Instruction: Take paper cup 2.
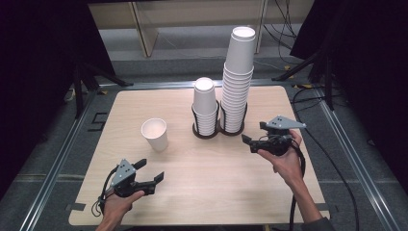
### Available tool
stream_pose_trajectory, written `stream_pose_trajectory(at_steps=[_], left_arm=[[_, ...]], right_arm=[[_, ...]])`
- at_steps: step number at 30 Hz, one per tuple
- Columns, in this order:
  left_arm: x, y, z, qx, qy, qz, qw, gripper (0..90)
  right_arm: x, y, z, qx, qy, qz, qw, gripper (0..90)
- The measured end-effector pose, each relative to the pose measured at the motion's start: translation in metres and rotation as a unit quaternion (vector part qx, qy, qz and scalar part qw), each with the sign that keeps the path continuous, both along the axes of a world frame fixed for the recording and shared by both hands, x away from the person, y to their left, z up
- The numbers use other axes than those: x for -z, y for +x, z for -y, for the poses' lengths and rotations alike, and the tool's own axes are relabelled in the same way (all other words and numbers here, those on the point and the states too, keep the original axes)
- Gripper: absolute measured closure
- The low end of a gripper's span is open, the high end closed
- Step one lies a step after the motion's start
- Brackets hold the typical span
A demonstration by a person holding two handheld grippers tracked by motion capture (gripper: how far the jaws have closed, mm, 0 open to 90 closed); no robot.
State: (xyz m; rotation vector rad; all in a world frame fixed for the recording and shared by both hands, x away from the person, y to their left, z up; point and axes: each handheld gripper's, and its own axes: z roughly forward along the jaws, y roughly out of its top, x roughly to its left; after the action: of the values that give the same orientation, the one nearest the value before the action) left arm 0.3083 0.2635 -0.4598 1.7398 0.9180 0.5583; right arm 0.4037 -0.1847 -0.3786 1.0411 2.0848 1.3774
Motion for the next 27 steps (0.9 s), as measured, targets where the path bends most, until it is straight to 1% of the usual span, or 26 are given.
stream_pose_trajectory(at_steps=[1, 2, 3, 4, 5, 6, 7, 8, 9, 10, 11, 12, 13, 14, 15, 16, 17, 18, 19, 20, 21, 23, 24, 25, 26, 27], left_arm=[[0.001, 0.001, 0.000, 0.004, -0.004, 0.006, 1.0000, 14.6], [0.000, 0.001, 0.000, 0.000, -0.005, 0.004, 1.0000, 14.5], [0.000, 0.000, -0.001, -0.002, -0.004, 0.001, 1.0000, 14.6], [0.001, 0.003, -0.001, 0.008, -0.011, 0.012, 0.9998, 14.5], [0.000, 0.002, -0.001, 0.002, -0.009, 0.005, 0.9999, 14.6], [0.000, 0.001, -0.001, -0.001, -0.003, 0.000, 1.0000, 14.5], [0.000, 0.001, -0.001, 0.000, -0.001, -0.001, 1.0000, 14.5], [0.002, 0.004, 0.000, 0.009, -0.009, 0.006, 0.9999, 14.6], [0.002, 0.003, 0.000, 0.004, 0.000, -0.004, 1.0000, 14.5], [0.003, 0.006, 0.001, 0.014, -0.008, 0.009, 0.9998, 14.5], [0.004, 0.006, 0.002, 0.013, -0.009, 0.006, 0.9999, 14.5], [0.003, 0.005, 0.002, 0.010, -0.003, 0.000, 0.9999, 14.5], [0.002, 0.004, 0.002, 0.008, 0.003, -0.006, 0.9999, 14.5], [0.002, 0.004, 0.002, 0.010, 0.003, -0.005, 0.9999, 14.5], [0.004, 0.007, 0.002, 0.022, -0.004, 0.010, 0.9997, 14.5], [0.004, 0.006, 0.002, 0.021, -0.004, 0.008, 0.9997, 14.5], [0.003, 0.004, 0.002, 0.009, -0.001, -0.005, 0.9999, 14.5], [0.004, 0.007, 0.002, 0.022, 0.000, 0.009, 0.9997, 14.5], [0.004, 0.007, 0.002, 0.020, 0.000, 0.008, 0.9998, 14.5], [0.004, 0.006, 0.002, 0.020, 0.001, 0.007, 0.9998, 14.5], [0.004, 0.007, 0.001, 0.022, 0.000, 0.008, 0.9997, 14.5], [0.004, 0.006, 0.001, 0.017, 0.004, 0.001, 0.9998, 14.5], [0.004, 0.008, 0.001, 0.024, 0.000, 0.009, 0.9997, 14.5], [0.005, 0.008, 0.001, 0.023, -0.002, 0.010, 0.9997, 14.5], [0.005, 0.008, 0.001, 0.024, -0.002, 0.010, 0.9997, 14.5], [0.005, 0.008, 0.001, 0.024, -0.002, 0.010, 0.9997, 14.5]], right_arm=[[-0.005, 0.001, 0.002, 0.001, -0.001, 0.000, 1.0000, 15.9], [-0.008, 0.004, 0.002, 0.004, 0.010, 0.012, 0.9999, 15.8], [-0.013, 0.005, 0.002, 0.005, 0.017, 0.010, 0.9998, 15.8], [-0.017, 0.008, 0.002, 0.003, 0.023, 0.011, 0.9997, 15.7], [-0.022, 0.009, 0.002, 0.005, 0.023, 0.015, 0.9996, 15.7], [-0.026, 0.013, 0.002, 0.004, 0.023, 0.027, 0.9994, 15.6], [-0.031, 0.014, 0.001, 0.006, 0.031, 0.017, 0.9993, 15.6], [-0.035, 0.017, 0.001, 0.005, 0.028, 0.026, 0.9992, 15.6], [-0.039, 0.019, 0.000, 0.005, 0.034, 0.020, 0.9992, 15.6], [-0.043, 0.021, 0.000, 0.008, 0.034, 0.024, 0.9991, 15.6], [-0.047, 0.024, 0.002, 0.014, 0.026, 0.037, 0.9989, 15.5], [-0.051, 0.026, 0.001, 0.016, 0.034, 0.026, 0.9990, 15.6], [-0.054, 0.029, 0.002, 0.012, 0.033, 0.038, 0.9987, 15.5], [-0.057, 0.032, 0.002, 0.011, 0.035, 0.042, 0.9984, 15.6], [-0.060, 0.034, 0.003, 0.015, 0.031, 0.048, 0.9983, 15.6], [-0.062, 0.036, 0.003, 0.015, 0.033, 0.048, 0.9982, 15.6], [-0.065, 0.037, 0.003, 0.016, 0.038, 0.038, 0.9984, 15.5], [-0.068, 0.040, 0.003, 0.014, 0.030, 0.051, 0.9981, 15.5], [-0.070, 0.043, 0.002, 0.019, 0.030, 0.058, 0.9977, 15.6], [-0.073, 0.043, -0.001, 0.026, 0.032, 0.047, 0.9981, 15.6], [-0.075, 0.047, -0.002, 0.026, 0.025, 0.061, 0.9975, 15.6], [-0.081, 0.051, -0.005, 0.029, 0.033, 0.052, 0.9977, 15.6], [-0.084, 0.054, -0.006, 0.028, 0.032, 0.062, 0.9971, 15.6], [-0.087, 0.056, -0.007, 0.034, 0.041, 0.054, 0.9971, 15.6], [-0.090, 0.059, -0.007, 0.037, 0.043, 0.060, 0.9966, 15.5], [-0.094, 0.062, -0.007, 0.035, 0.049, 0.057, 0.9965, 15.5]])
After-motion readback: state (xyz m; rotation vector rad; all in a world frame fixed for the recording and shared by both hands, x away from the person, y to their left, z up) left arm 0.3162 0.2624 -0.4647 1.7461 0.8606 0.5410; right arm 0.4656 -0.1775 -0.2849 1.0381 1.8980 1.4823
